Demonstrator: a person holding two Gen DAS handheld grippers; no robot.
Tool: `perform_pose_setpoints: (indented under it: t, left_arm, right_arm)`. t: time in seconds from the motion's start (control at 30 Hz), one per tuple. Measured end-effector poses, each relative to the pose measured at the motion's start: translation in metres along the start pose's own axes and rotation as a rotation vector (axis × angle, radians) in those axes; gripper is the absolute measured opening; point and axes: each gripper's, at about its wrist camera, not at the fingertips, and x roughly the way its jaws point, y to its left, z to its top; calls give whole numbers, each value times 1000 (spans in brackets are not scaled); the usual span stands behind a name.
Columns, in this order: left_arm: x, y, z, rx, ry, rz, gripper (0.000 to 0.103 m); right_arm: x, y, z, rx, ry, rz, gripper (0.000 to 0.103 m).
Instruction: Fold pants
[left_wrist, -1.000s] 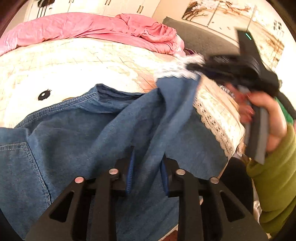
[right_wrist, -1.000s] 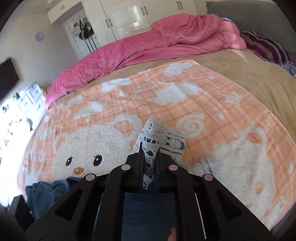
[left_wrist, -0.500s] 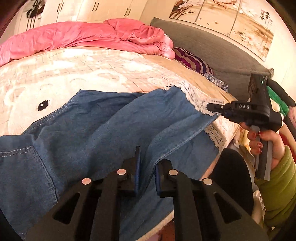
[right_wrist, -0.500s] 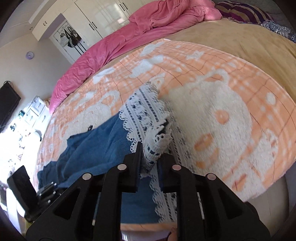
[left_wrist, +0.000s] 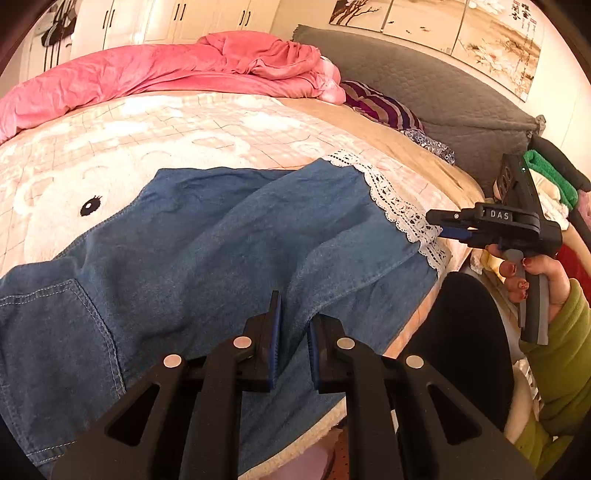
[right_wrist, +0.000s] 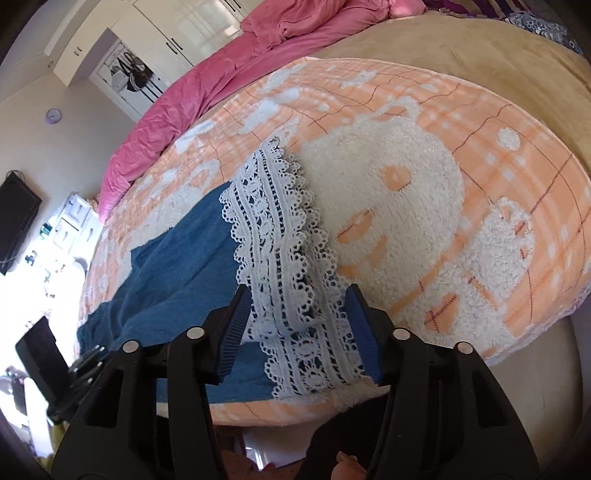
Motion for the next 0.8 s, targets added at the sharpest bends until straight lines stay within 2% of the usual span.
perform_pose_setpoints:
  t: [0.03,0.13,0.33,0.47,0.57,0.67,0.8]
  left_arm:
    - [0,-1,0,7,1,3,12]
    - [3,-3,-2,26,10,16,12]
    - [-14,-10,-7,72,-25,31,12]
    - [-21,-14,-16,89,-7,14,12]
    - [-21,-21,-19,123,2,10,12]
    - [-15,-27,-22,158,20,30,12]
    - [-14,-26,-21,168,33,41,12]
  right_arm:
    - [1,1,-1,-19,0,-15,26]
    - [2,1,-2,-47,2,-20,12]
    - [-14,3,-1,-78,-8,1,12]
    - [-23,1,-7,-108,-10,-18,12]
    - [-23,-9,-8,-82,-16,-45,12]
    - [-24,-15,-8,-48,-18,-24,12]
    - [-33,-6,-10,-96,-25,-12,9]
